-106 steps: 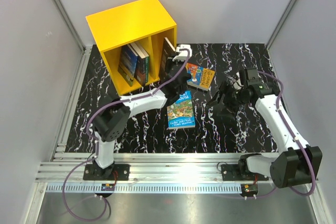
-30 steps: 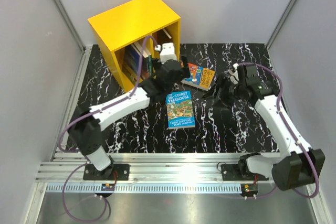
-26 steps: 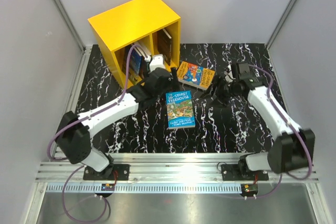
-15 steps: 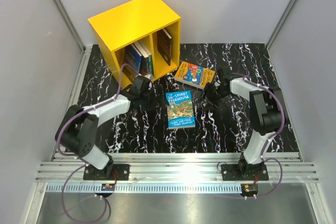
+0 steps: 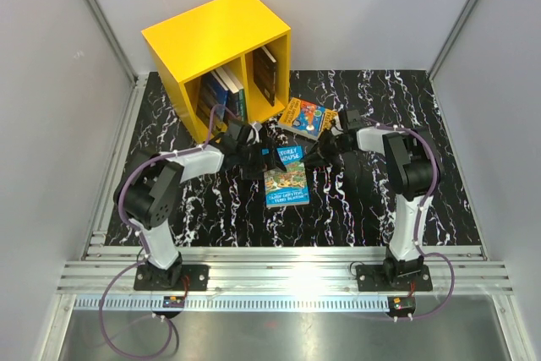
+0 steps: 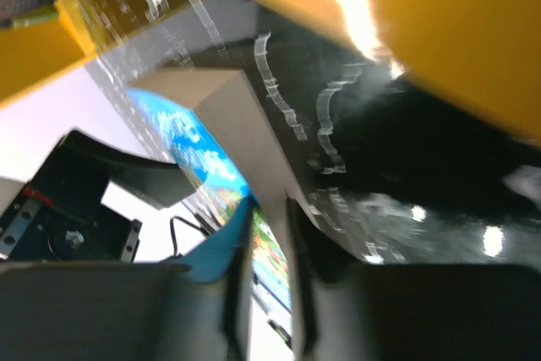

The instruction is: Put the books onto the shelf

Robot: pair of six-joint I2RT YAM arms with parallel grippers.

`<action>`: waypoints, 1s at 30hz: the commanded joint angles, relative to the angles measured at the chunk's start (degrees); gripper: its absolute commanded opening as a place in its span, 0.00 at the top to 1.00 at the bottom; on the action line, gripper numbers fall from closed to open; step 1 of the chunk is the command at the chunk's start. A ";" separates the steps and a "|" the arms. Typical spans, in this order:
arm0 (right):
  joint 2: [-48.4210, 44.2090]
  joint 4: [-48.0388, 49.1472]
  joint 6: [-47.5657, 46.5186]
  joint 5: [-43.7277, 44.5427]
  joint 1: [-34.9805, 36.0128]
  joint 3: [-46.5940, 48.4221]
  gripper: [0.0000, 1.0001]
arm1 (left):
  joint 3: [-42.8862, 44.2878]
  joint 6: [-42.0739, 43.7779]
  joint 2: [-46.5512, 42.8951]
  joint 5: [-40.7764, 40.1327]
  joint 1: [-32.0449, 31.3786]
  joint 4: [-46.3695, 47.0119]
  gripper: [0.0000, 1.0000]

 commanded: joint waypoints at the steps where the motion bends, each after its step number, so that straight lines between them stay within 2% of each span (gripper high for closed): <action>1: 1.05 2.20 0.38 -0.25 2.34 1.84 0.81 | 1.32 -1.10 2.64 4.13 0.10 1.40 0.01; 2: 0.62 1.84 0.29 -0.07 2.35 1.75 0.85 | 1.24 -1.45 2.90 4.39 0.10 1.76 0.01; 6: -4.82 -4.20 -1.64 0.10 2.35 2.19 0.85 | 1.15 -2.33 3.34 4.66 0.10 2.81 0.01; 11: -10.11 -6.60 -2.35 -1.82 2.61 2.37 0.83 | 0.27 -2.60 3.96 4.75 0.09 4.22 0.01; 18: -8.09 -2.65 -0.33 -3.50 5.15 1.49 0.80 | 0.62 -2.69 4.49 5.19 0.10 4.14 0.01; 24: -5.72 -1.24 0.11 -3.15 7.09 0.52 0.69 | 1.67 -1.64 3.61 5.36 0.10 1.85 0.01; 30: -4.75 -6.49 -3.05 -0.34 8.06 1.05 0.66 | 1.94 -1.02 3.34 5.72 0.18 0.79 0.01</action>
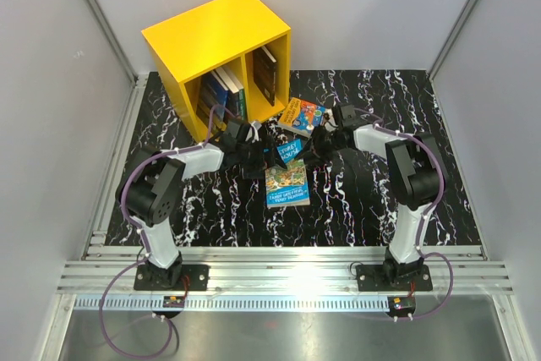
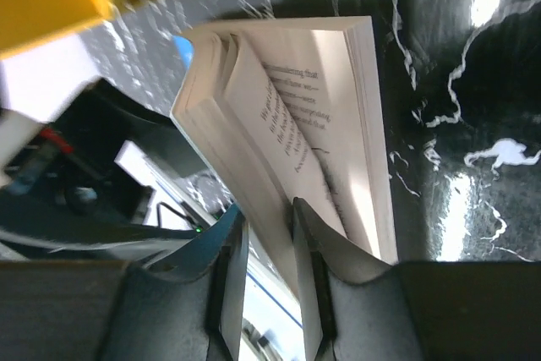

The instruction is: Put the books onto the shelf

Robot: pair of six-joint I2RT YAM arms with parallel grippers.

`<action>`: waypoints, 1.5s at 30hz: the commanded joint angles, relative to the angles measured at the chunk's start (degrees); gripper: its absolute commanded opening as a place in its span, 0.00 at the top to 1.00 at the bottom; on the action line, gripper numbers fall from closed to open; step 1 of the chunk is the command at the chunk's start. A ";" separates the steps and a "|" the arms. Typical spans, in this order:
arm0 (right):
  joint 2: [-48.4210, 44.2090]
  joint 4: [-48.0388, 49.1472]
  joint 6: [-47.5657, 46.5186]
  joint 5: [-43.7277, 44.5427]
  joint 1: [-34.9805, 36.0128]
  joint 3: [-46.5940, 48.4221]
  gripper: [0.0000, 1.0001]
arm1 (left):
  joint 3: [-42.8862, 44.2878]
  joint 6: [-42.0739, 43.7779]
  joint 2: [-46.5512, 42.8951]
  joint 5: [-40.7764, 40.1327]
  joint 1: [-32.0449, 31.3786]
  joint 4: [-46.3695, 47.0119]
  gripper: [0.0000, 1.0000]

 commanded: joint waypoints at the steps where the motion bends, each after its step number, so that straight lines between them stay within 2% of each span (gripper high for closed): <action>1: 1.41 -5.13 -2.30 -0.80 3.99 0.26 0.66 | 0.80 0.84 1.42 2.24 -0.84 -0.67 0.01; 5: 0.62 -6.37 -3.89 0.97 3.99 -1.31 0.66 | 0.89 0.84 1.16 2.33 -0.76 -1.02 0.01; 10: 0.36 -2.42 -1.70 -0.35 4.08 -4.74 0.67 | 0.89 1.19 0.72 2.50 -0.76 -1.64 0.01; 12: -0.25 -2.41 -1.87 0.09 4.26 -4.75 0.77 | 0.72 1.19 0.37 2.42 -0.76 -1.81 0.01; 14: -1.57 -3.81 -2.57 0.97 4.26 -3.26 0.96 | 1.06 1.28 -0.51 2.33 -0.67 -2.34 0.01; 15: -2.10 -6.00 -3.62 1.49 4.17 -2.47 1.00 | 1.07 1.19 -0.77 2.33 -0.58 -2.43 0.01; 20: -7.71 -14.26 -5.21 2.29 4.26 4.28 1.00 | -0.60 -3.19 -4.11 9.70 3.28 5.90 0.01; 25: -11.68 -19.98 -5.83 2.90 4.26 11.41 1.00 | -5.95 -3.99 -6.57 16.56 6.10 13.11 0.01; 27: -12.12 -22.18 -5.83 2.73 4.17 14.41 1.00 | -9.99 -8.54 -7.10 19.01 7.49 22.49 0.01; 28: -12.38 -22.54 -5.83 2.64 4.17 15.02 1.00 | -14.97 -11.43 -7.19 19.90 8.11 27.49 0.01; 29: -12.91 -23.24 -5.74 2.55 4.17 16.07 1.00 | -17.45 -18.42 -6.67 20.69 8.64 39.55 0.01; 31: -13.44 -23.24 -5.48 2.20 4.17 16.17 1.00 | -21.68 -25.93 -3.35 22.10 9.61 52.96 0.01; 32: -13.79 -22.81 -4.95 1.85 4.17 15.56 1.00 | -24.31 -33.97 -1.15 22.63 9.61 67.56 0.01; 34: -14.06 -22.28 -4.34 1.41 3.99 14.51 1.00 | -25.91 -42.80 6.90 22.81 9.44 83.36 0.01; 35: -14.14 -21.15 -3.90 0.45 3.99 12.85 1.00 | -25.92 -51.98 10.18 22.46 9.26 99.62 0.01; 37: -14.49 -19.39 -3.11 0.01 4.08 10.65 1.00 | -23.38 -53.92 14.32 24.12 8.13 100.22 0.01; 40: -14.85 -12.63 -0.04 -1.84 3.99 2.84 1.00 | -18.81 -52.86 14.77 24.83 5.66 100.05 0.01; 45: -13.71 -6.19 2.00 -2.90 3.99 -1.23 1.00 | -15.02 -54.35 15.57 23.77 4.69 100.05 0.02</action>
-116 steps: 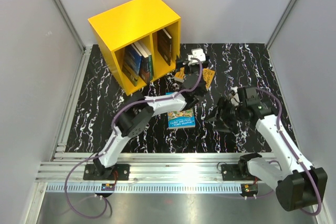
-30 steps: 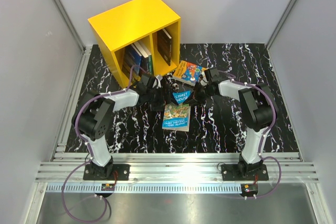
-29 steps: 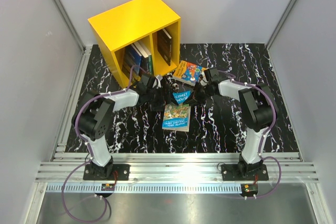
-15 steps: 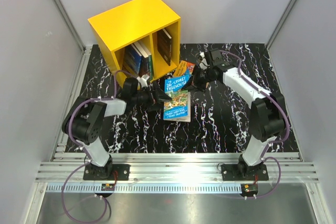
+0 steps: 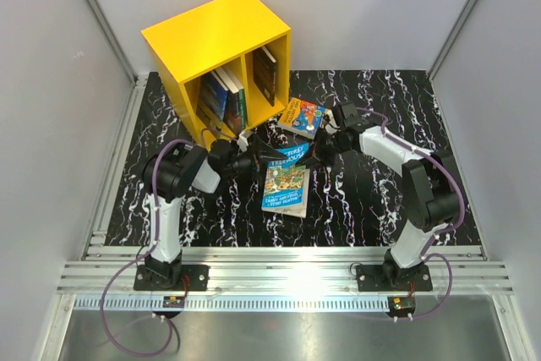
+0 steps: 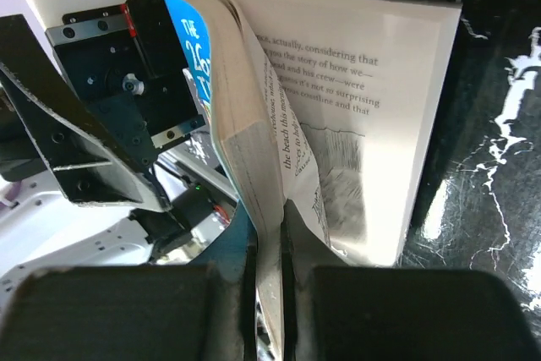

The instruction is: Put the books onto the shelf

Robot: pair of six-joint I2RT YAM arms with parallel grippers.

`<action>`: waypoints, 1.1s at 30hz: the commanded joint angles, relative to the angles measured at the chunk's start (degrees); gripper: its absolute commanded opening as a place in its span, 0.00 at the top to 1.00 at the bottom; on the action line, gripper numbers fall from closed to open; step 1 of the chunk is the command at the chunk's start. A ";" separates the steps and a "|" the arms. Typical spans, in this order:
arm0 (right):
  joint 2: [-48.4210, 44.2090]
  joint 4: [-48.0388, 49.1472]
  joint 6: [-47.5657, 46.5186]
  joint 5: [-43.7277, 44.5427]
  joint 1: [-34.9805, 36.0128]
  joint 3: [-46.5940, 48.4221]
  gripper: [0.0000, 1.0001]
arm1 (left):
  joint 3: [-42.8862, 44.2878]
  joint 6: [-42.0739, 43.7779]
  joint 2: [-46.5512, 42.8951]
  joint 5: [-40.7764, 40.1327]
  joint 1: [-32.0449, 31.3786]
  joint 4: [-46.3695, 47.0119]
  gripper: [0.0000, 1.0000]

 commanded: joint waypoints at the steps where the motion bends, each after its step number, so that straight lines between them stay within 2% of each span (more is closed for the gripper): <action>1: -1.64 6.99 2.74 -4.99 0.39 0.58 1.00 | 2.99 -4.11 -0.38 0.23 -0.31 23.40 0.06; 3: -1.37 5.76 1.16 -3.85 0.21 1.11 1.00 | 3.61 -2.97 -1.26 2.24 -0.57 21.64 0.13; 6: -0.67 4.70 0.01 -2.97 -0.14 2.60 1.00 | 3.43 -0.07 -3.55 4.18 -0.93 16.55 0.33; 8: 0.38 3.74 -0.25 -3.50 -0.40 3.66 0.93 | 2.47 3.61 -5.74 4.80 -1.37 11.20 0.49; 9: 0.47 3.56 -0.34 -3.76 -0.40 3.92 0.69 | 2.03 5.46 -6.62 4.98 -1.54 8.56 0.54; 10: 0.47 2.95 -0.69 -3.76 -0.49 4.19 0.53 | 1.42 9.30 -8.46 4.63 -1.54 3.23 0.62; 11: 0.30 2.25 -1.13 -3.42 -0.58 4.28 0.34 | 1.15 11.17 -9.43 4.63 -1.54 0.48 0.65; 12: 0.12 1.37 -1.83 -3.06 -0.58 4.45 0.25 | 1.32 12.75 -10.22 4.28 -1.46 -2.16 0.67; 13: -0.40 0.14 -2.62 -2.54 -0.67 5.06 0.04 | 1.41 13.99 -11.45 4.28 -1.54 -5.40 0.68; 14: -0.75 -3.35 -4.63 -0.53 -0.93 5.42 0.00 | 1.67 15.13 -11.90 4.19 -1.54 -6.31 0.71; 16: -1.89 -9.85 -7.53 2.11 -0.93 6.64 0.00 | 2.20 16.02 -12.86 4.19 -1.54 -8.41 0.73; 18: -3.12 -13.48 -11.14 7.30 -1.11 6.91 0.00 | 2.99 17.59 -14.70 4.10 -1.54 -11.31 0.80; 19: -4.96 -15.93 -12.11 8.53 -1.19 6.65 0.00 | 3.43 21.08 -15.50 3.84 -1.54 -17.07 0.83; 20: -6.02 -17.17 -13.42 11.33 -1.54 6.39 0.00 | 4.04 23.64 -16.46 3.58 -1.63 -21.39 0.96; 21: -7.16 -18.32 -13.78 12.66 -1.63 6.30 0.00 | 6.83 27.06 -18.91 2.18 -1.89 -27.00 1.00; 22: -9.35 -19.37 -14.14 13.80 -1.90 6.21 0.00 | 8.95 32.06 -20.33 0.60 -2.24 -44.20 1.00; 23: -10.85 -21.82 -14.40 17.12 -2.07 6.21 0.00 | 12.45 44.46 -21.64 -1.94 -2.77 -54.64 1.00; 24: -12.17 -23.06 -14.14 18.89 -3.21 6.47 0.00 | 19.10 50.50 -23.22 -9.01 -4.60 -63.88 1.00; 25: -15.14 -26.21 -13.53 20.30 -4.26 7.78 0.00 | 22.82 58.22 -23.33 -12.91 -5.58 -77.46 1.00; 26: -16.65 -27.80 -11.96 21.54 -6.01 8.66 0.00 | 25.55 60.21 -23.15 -16.25 -6.28 -82.12 1.00; 28: -20.60 -31.58 -10.72 21.29 -11.20 12.34 0.00 | 32.30 62.33 -22.80 -25.83 -7.52 -89.94 1.00; 29: -21.32 -33.34 -10.19 22.68 -11.91 14.19 0.00 | 34.18 62.43 -23.06 -30.74 -8.13 -92.16 1.00; 30: -21.67 -35.01 -9.92 23.91 -12.09 16.04 0.00 | 35.93 62.52 -23.59 -40.53 -9.79 -93.49 1.00; 32: -22.38 -38.00 -8.79 22.97 -12.79 19.74 0.00 | 41.62 62.26 -23.33 -50.16 -11.82 -96.30 1.00; 33: -22.90 -38.28 -8.43 21.91 -13.14 20.18 0.00 | 43.75 61.99 -22.98 -62.48 -14.70 -97.62 1.00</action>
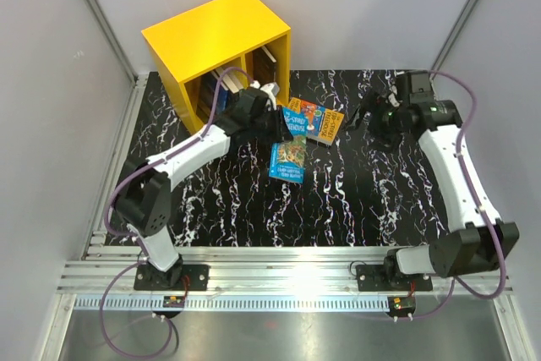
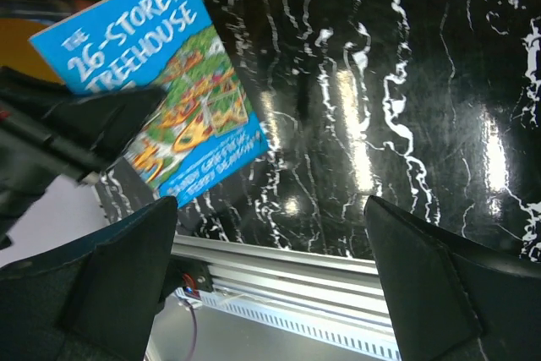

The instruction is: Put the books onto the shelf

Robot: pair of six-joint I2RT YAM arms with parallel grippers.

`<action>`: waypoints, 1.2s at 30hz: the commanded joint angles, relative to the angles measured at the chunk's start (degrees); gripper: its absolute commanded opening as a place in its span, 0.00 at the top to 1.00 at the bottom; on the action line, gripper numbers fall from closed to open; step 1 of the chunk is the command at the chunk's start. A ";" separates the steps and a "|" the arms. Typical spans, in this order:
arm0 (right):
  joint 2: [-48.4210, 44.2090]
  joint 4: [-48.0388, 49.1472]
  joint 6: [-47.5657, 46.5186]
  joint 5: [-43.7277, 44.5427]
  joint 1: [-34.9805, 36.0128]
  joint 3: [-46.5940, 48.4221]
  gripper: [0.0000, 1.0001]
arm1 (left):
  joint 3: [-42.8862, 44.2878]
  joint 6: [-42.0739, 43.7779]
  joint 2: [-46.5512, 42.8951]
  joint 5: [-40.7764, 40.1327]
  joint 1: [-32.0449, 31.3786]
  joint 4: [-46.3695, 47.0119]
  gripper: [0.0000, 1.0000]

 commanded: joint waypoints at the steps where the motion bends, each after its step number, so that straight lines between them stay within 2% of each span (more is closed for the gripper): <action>1: -3.36 -6.78 1.69 0.22 0.10 4.03 0.00 | 9.25 5.81 -1.30 -33.44 -5.39 -12.69 1.00; 2: -3.81 -7.04 1.87 -0.48 0.10 3.95 0.00 | 13.45 6.34 -0.24 -38.54 -6.79 -12.88 1.00; 3: -4.33 -7.57 1.70 -0.58 0.10 3.77 0.00 | 15.58 6.87 2.47 -48.86 -9.51 -13.14 1.00; 5: -5.39 -8.80 1.52 -0.93 0.10 2.46 0.00 | 22.59 9.86 5.38 -57.18 -11.63 -12.88 1.00; 7: -7.05 -9.50 1.43 -0.93 0.10 0.36 0.00 | 26.22 11.70 9.16 -61.34 -12.17 -10.36 1.00; 9: -8.20 -10.38 0.99 -0.93 0.18 -1.23 0.00 | 27.64 17.58 11.10 -69.13 -13.13 -5.61 1.00; 10: -9.16 -11.26 0.64 -0.75 0.01 -2.54 0.00 | 27.47 22.99 11.45 -71.09 -13.14 1.38 1.00; 11: -9.52 -11.61 0.55 -0.67 0.01 -3.17 0.00 | 27.73 25.40 12.15 -75.12 -13.22 4.23 1.00; 13: -10.22 -12.49 0.29 -0.84 0.18 -4.83 0.00 | 32.09 31.44 15.40 -79.62 -13.22 8.01 1.00; 15: -10.58 -12.76 0.11 -1.02 0.53 -5.72 0.00 | 36.85 34.37 19.43 -83.83 -13.31 6.29 1.00; 16: -10.58 -13.02 -0.06 -0.84 0.80 -6.33 0.01 | 39.83 38.65 20.59 -86.12 -13.57 7.06 1.00; 18: -10.66 -13.02 -0.15 -0.67 1.15 -6.77 0.00 | 39.43 42.89 21.56 -90.08 -14.10 10.48 1.00; 19: -10.67 -13.02 -0.41 -0.49 1.50 -7.30 0.00 | 37.77 46.65 21.13 -90.45 -14.28 17.55 1.00; 20: -10.58 -13.02 -0.33 -0.40 1.68 -7.56 0.00 | 34.18 47.56 20.52 -90.54 -14.28 20.32 1.00; 23: -10.40 -12.93 -0.59 -0.40 2.47 -8.71 0.00 | 33.09 48.97 20.16 -92.03 -14.10 24.47 1.00; 26: -10.40 -12.67 -1.12 -0.23 3.34 -9.94 0.00 | 28.29 55.37 20.16 -92.74 -13.84 37.79 1.00; 27: -10.32 -12.67 -1.12 -0.14 3.52 -10.90 0.00 | 26.95 57.57 20.16 -92.56 -13.75 46.97 1.00; 28: -10.40 -12.76 -1.29 -0.14 3.78 -11.34 0.00 | 26.33 61.85 20.68 -92.56 -13.58 51.06 1.00; 30: -10.32 -12.67 -1.47 -0.14 4.57 -12.40 0.00 | 27.20 64.17 23.13 -92.03 -12.70 54.96 1.00; 31: -10.31 -12.76 -1.56 -0.14 4.93 -13.45 0.00 | 27.38 67.75 23.84 -92.03 -12.26 60.98 1.00; 33: -10.40 -12.76 -1.73 -0.14 5.54 -14.50 0.00 | 28.86 69.36 26.04 -91.42 -11.12 65.41 1.00; 36: -10.40 -12.41 -2.08 -0.23 6.16 -17.40 0.00 | 30.45 68.23 27.80 -89.31 -9.10 67.09 1.00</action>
